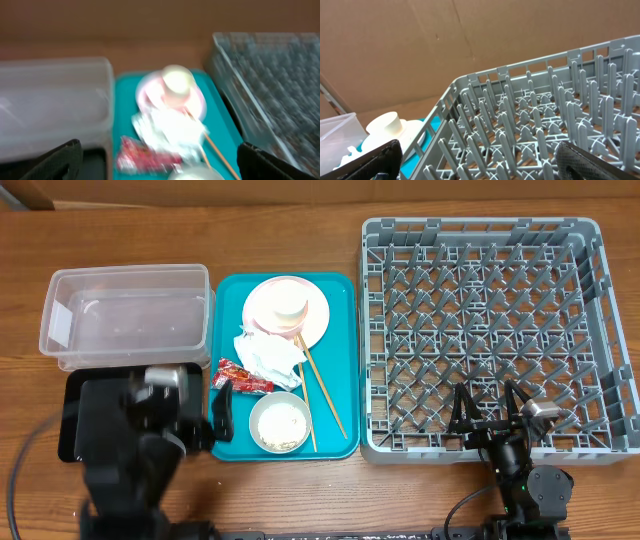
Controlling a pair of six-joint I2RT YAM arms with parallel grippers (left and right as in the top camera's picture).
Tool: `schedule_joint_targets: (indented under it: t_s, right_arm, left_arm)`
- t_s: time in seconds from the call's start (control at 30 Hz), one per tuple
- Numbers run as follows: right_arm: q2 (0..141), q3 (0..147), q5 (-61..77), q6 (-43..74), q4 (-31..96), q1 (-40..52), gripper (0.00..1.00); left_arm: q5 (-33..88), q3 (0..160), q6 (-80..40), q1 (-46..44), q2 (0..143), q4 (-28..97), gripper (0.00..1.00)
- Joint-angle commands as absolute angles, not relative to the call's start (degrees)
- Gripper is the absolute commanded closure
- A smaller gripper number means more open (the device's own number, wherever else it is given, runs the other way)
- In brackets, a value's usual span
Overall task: Sort waste into correct bins and load items into the dishwasher
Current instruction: 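Reach the left gripper to the white tissue on the teal tray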
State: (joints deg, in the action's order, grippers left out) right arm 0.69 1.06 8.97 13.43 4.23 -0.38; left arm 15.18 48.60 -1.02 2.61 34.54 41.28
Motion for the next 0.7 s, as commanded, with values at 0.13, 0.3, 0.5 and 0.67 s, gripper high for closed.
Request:
schedule_joint_targets:
  t_s: [0.13, 0.3, 0.5, 0.67]
  right_arm:
    - [0.2, 0.4, 8.7, 13.1, 4.0, -0.7, 0.0]
    - [0.2, 0.4, 8.7, 13.1, 4.0, -0.7, 0.0]
    - [0.2, 0.4, 8.7, 13.1, 4.0, -0.7, 0.0]
    - [0.2, 0.4, 8.7, 13.1, 4.0, -0.7, 0.0]
  left_arm:
    - [28.9, 77.7, -0.9, 2.6, 65.1, 61.3, 0.0]
    - [32.2, 85.3, -1.6, 2.6, 77.1, 63.7, 0.0]
    - [31.2, 85.3, -5.5, 2.0, 84.2, 65.6, 0.29]
    - [19.8, 85.2, -8.8, -1.1, 87.9, 68.6, 0.43]
